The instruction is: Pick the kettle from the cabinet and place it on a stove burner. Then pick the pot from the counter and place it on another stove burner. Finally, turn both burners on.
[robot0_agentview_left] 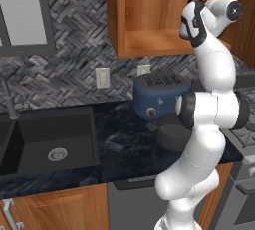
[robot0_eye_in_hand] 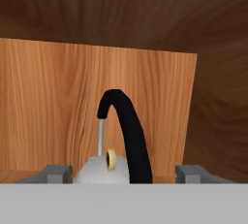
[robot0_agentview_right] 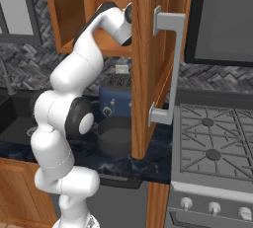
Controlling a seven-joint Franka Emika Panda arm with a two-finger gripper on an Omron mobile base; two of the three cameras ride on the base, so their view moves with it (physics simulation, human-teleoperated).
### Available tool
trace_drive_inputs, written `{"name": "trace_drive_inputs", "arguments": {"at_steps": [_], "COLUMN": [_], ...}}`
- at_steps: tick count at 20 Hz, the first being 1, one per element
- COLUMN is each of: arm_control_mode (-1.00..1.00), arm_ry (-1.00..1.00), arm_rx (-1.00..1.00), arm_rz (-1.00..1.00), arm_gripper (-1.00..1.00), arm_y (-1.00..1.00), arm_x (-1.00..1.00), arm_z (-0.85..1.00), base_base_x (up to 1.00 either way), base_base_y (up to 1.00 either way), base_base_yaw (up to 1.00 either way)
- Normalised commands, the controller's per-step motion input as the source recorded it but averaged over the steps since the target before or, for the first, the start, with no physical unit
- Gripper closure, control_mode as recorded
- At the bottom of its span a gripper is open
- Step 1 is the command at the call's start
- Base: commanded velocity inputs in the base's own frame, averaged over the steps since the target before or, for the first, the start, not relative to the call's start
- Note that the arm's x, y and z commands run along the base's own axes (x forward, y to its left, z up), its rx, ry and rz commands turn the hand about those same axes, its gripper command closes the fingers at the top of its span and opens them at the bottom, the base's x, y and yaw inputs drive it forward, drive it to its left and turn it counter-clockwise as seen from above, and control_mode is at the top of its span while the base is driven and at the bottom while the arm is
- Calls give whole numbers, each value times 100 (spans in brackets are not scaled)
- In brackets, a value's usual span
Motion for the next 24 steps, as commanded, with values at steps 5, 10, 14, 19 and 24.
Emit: {"name": "trace_drive_inputs", "arguments": {"at_steps": [5, 10, 14, 19, 24], "arm_control_mode": [-100, -100, -100, -100, -100], "arm_ry": [0, 0, 0, 0, -1], "arm_rx": [0, 0, 0, 1, 0], "arm_rz": [1, 0, 0, 0, 0], "arm_gripper": [100, 100, 100, 100, 100], "arm_y": [0, 0, 0, 0, 0], "arm_x": [1, 0, 0, 0, -1], "arm_z": [0, 0, 0, -1, -4], "base_base_x": [0, 0, 0, 0, 0], "base_base_y": [0, 0, 0, 0, 0], "base_base_yaw": [0, 0, 0, 0, 0]}}
